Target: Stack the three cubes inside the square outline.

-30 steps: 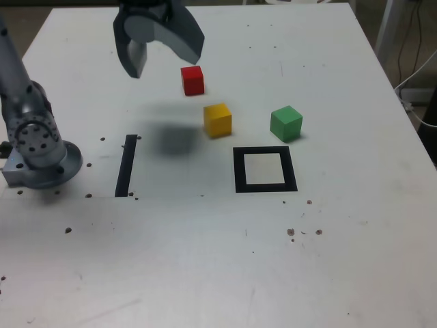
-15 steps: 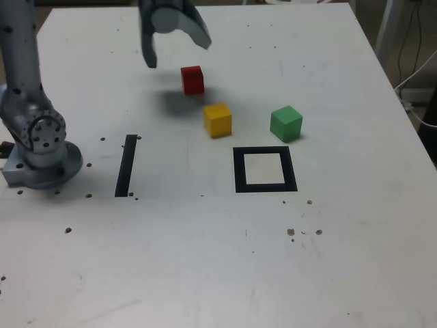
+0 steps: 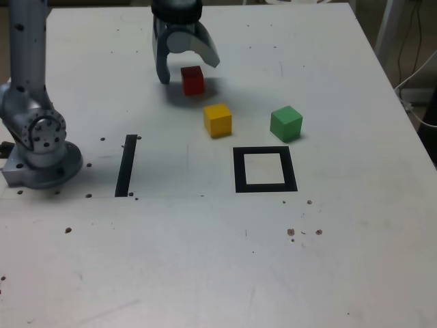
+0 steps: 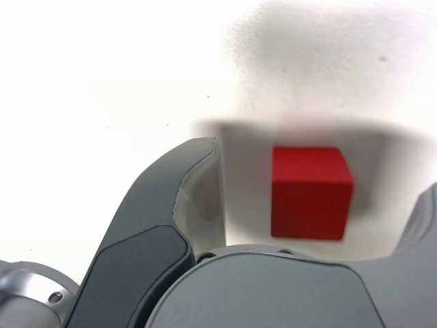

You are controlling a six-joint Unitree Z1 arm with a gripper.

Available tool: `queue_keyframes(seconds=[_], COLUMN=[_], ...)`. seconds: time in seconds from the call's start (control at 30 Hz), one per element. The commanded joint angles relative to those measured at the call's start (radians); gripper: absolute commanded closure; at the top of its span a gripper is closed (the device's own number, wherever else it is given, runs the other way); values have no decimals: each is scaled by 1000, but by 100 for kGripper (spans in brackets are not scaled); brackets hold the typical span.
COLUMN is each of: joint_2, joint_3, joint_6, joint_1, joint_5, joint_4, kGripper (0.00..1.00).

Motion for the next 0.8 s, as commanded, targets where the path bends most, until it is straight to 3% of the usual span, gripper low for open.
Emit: queue_keyframes(seconds=[0.0, 0.77], joint_2=[16, -11], joint_3=[10, 48], joint_6=[-5, -31], joint_1=[1, -58], joint_5=[5, 1], joint_4=[-14, -98], kGripper=[12, 52])
